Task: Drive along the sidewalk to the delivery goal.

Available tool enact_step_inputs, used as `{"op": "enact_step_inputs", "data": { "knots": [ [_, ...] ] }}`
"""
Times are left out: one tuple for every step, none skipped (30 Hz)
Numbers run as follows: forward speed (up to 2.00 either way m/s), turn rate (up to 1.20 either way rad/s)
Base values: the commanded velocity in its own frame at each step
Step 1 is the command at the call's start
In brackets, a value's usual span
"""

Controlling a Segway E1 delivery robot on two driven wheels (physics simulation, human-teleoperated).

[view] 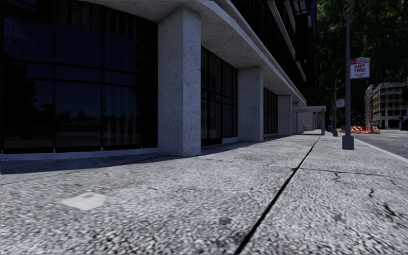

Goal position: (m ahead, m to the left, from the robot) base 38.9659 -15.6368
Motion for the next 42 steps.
{"op": "enact_step_inputs", "data": {
  "knots": [
    [2.0,-0.38],
    [2.0,-0.38],
    [2.0,-0.38],
    [2.0,-0.39],
    [2.0,-0.39],
    [2.0,-0.4],
    [2.0,-0.4],
    [2.0,-0.4],
    [2.0,-0.4],
    [2.0,-0.4],
    [2.0,-0.4],
    [2.0,-0.4],
    [2.0,-0.4],
    [2.0,-0.4],
    [2.0,-0.4],
    [2.0,-0.4],
    [2.0,-0.4],
    [2.0,-0.41],
    [2.0,-0.41],
    [2.0,-0.41],
    [2.0,-0.41],
    [2.0,-0.41],
    [2.0,-0.41],
    [2.0,-0.41],
    [2.0,-0.41],
    [2.0,-0.41],
    [2.0,-0.41],
    [2.0,-0.41],
    [2.0,-0.41],
    [2.0,-0.41],
    [2.0,-0.41],
    [2.0,-0.41],
    [2.0,-0.41],
    [2.0,-0.41],
    [2.0,-0.41],
    [2.0,-0.41],
    [2.0,-0.41],
    [2.0,-0.41],
    [2.0,-0.41],
    [2.0,-0.41],
    [2.0,-0.41],
    [2.0,-0.41]
  ]
}}
